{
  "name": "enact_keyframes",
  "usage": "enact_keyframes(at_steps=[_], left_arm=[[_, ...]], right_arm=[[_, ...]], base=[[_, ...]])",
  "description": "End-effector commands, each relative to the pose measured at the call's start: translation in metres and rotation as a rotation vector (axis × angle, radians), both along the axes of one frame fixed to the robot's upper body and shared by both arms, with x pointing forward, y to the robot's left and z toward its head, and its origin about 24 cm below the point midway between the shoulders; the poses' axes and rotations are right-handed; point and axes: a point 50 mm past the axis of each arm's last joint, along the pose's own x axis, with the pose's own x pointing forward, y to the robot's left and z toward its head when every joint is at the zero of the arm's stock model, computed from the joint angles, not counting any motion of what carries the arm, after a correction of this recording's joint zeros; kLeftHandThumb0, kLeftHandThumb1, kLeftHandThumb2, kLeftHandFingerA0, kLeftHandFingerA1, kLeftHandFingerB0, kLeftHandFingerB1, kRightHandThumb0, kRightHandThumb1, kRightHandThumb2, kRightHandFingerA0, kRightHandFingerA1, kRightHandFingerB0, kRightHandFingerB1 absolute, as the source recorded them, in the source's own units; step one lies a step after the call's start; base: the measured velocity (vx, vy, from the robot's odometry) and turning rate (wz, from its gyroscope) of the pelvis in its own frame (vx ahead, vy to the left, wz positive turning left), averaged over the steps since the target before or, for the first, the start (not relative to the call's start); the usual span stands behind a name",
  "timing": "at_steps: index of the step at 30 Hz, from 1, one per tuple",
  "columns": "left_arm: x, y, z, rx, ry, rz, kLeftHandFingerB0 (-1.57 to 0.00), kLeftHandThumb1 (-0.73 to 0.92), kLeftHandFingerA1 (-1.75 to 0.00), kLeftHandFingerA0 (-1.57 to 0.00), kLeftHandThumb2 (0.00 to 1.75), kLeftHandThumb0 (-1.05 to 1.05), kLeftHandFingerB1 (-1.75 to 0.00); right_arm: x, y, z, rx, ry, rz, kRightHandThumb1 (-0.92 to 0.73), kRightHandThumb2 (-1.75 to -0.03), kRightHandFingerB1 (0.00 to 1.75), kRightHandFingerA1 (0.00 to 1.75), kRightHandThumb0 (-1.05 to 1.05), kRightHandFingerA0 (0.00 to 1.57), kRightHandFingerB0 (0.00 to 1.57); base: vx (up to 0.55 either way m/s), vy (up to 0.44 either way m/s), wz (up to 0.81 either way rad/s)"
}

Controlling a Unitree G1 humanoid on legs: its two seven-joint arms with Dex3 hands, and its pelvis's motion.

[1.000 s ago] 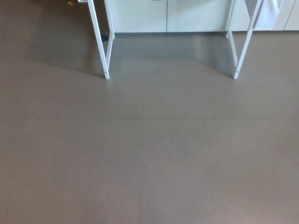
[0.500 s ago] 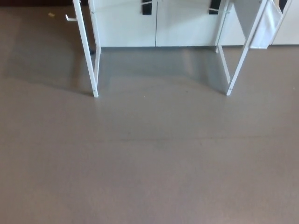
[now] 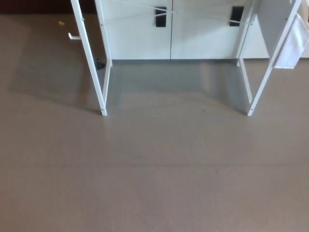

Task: The robot walk towards a table in front and then pushes a layer of a file tray back to its original position using its right hand

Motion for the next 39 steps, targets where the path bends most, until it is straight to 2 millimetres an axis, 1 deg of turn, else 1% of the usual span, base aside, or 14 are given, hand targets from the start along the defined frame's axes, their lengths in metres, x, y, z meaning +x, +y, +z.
enact_keyframes(at_steps=[1, 9, 10, 12, 13, 20, 22, 24, 27, 28, 31, 32, 38, 39], left_arm=[[-0.0006, 0.0068, 0.0033, 0.039, 0.004, -0.015, -0.37, 0.34, -0.88, -0.61, 0.84, -0.36, -0.59], [-0.0018, 0.0065, 0.0025, 0.047, 0.012, -0.015, -0.35, 0.29, -0.84, -0.65, 0.93, -0.36, -0.63], [-0.0018, 0.0063, 0.0024, 0.042, 0.011, -0.012, -0.34, 0.29, -0.84, -0.63, 0.93, -0.36, -0.63], [-0.0019, 0.0061, 0.0023, 0.035, 0.009, -0.006, -0.34, 0.28, -0.85, -0.63, 0.93, -0.35, -0.63], [-0.0026, 0.0064, 0.0019, 0.045, 0.013, -0.012, -0.4, 0.32, -0.89, -0.64, 0.83, -0.38, -0.58], [-0.0004, 0.0073, 0.0027, 0.055, 0.022, -0.028, -0.36, 0.29, -0.84, -0.64, 0.91, -0.38, -0.63], [-0.0003, 0.0078, 0.0024, 0.049, 0.03, -0.023, -0.33, 0.3, -0.83, -0.63, 0.92, -0.36, -0.62], [-0.0008, 0.0077, 0.0023, 0.05, 0.027, -0.025, -0.35, 0.28, -0.84, -0.65, 0.91, -0.39, -0.63], [0.0005, 0.0071, 0.0025, 0.061, 0.027, -0.037, -0.36, 0.29, -0.85, -0.65, 0.91, -0.4, -0.63], [0.0011, 0.007, 0.0025, 0.06, 0.026, -0.033, -0.36, 0.29, -0.85, -0.66, 0.91, -0.38, -0.63], [0.0022, 0.0079, 0.0034, 0.066, 0.023, -0.038, -0.36, 0.29, -0.84, -0.66, 0.91, -0.4, -0.63], [0.0021, 0.0078, 0.0032, 0.068, 0.024, -0.039, -0.36, 0.3, -0.84, -0.66, 0.91, -0.4, -0.63], [0.0047, 0.0078, 0.0043, 0.066, 0.016, -0.051, -0.34, 0.31, -0.84, -0.65, 0.92, -0.4, -0.63], [0.0047, 0.0078, 0.0043, 0.068, 0.014, -0.049, -0.35, 0.3, -0.84, -0.65, 0.92, -0.41, -0.63]], right_arm=[[-0.0031, -0.0008, -0.0005, -0.015, 0.009, 0.006, -0.61, -0.58, 0.37, 0.47, -0.3, 0.57, 0.37], [-0.0058, -0.0022, -0.003, -0.022, 0.023, 0.009, -0.61, -0.59, 0.37, 0.46, -0.31, 0.57, 0.39], [-0.006, -0.0022, -0.0034, -0.019, 0.022, 0.01, -0.53, -0.72, 0.45, 0.52, -0.38, 0.5, 0.34], [-0.0056, -0.0017, -0.0032, -0.023, 0.023, 0.013, -0.62, -0.59, 0.37, 0.46, -0.31, 0.55, 0.38], [-0.0056, -0.0028, -0.0053, -0.027, 0.027, 0.014, -0.52, -0.72, 0.46, 0.53, -0.39, 0.5, 0.35], [-0.0069, -0.0016, -0.0049, -0.032, 0.02, 0.035, -0.63, -0.59, 0.38, 0.47, -0.32, 0.58, 0.38], [-0.0071, -0.0015, -0.0059, -0.034, 0.024, 0.033, -0.52, -0.75, 0.46, 0.56, -0.39, 0.53, 0.34], [-0.0064, -0.0018, -0.0082, -0.028, 0.03, 0.013, -0.61, -0.58, 0.38, 0.47, -0.32, 0.58, 0.4], [-0.0053, -0.0029, -0.0077, -0.047, 0.035, 0.029, -0.5, -0.75, 0.47, 0.55, -0.42, 0.54, 0.35], [-0.005, -0.0036, -0.0082, -0.05, 0.036, 0.035, -0.61, -0.58, 0.38, 0.46, -0.34, 0.59, 0.41], [-0.0043, -0.0027, -0.0074, -0.054, 0.029, 0.042, -0.51, -0.75, 0.47, 0.55, -0.4, 0.53, 0.35], [-0.0047, -0.003, -0.0074, -0.054, 0.029, 0.043, -0.62, -0.58, 0.37, 0.46, -0.33, 0.59, 0.41], [-0.0033, -0.0041, -0.0092, -0.051, 0.024, 0.05, -0.62, -0.58, 0.37, 0.46, -0.34, 0.57, 0.39], [-0.0027, -0.004, -0.0095, -0.054, 0.025, 0.048, -0.51, -0.75, 0.47, 0.56, -0.4, 0.53, 0.34]], base=[[0.23, -0.004, -0.16], [0.29, 0.132, -0.24], [0.23, 0.208, -0.04], [0.13, 0.139, 0.01], [0.13, 0.092, 0.04], [0.11, -0.029, 0.05], [0.0, -0.17, 0.09], [0.14, -0.206, -0.04], [0.15, -0.138, -0.02], [0.07, -0.153, -0.01], [0.03, -0.086, -0.02], [0.03, -0.031, -0.1], [0.04, 0.035, -0.05], [0.17, 0.171, 0.01]])
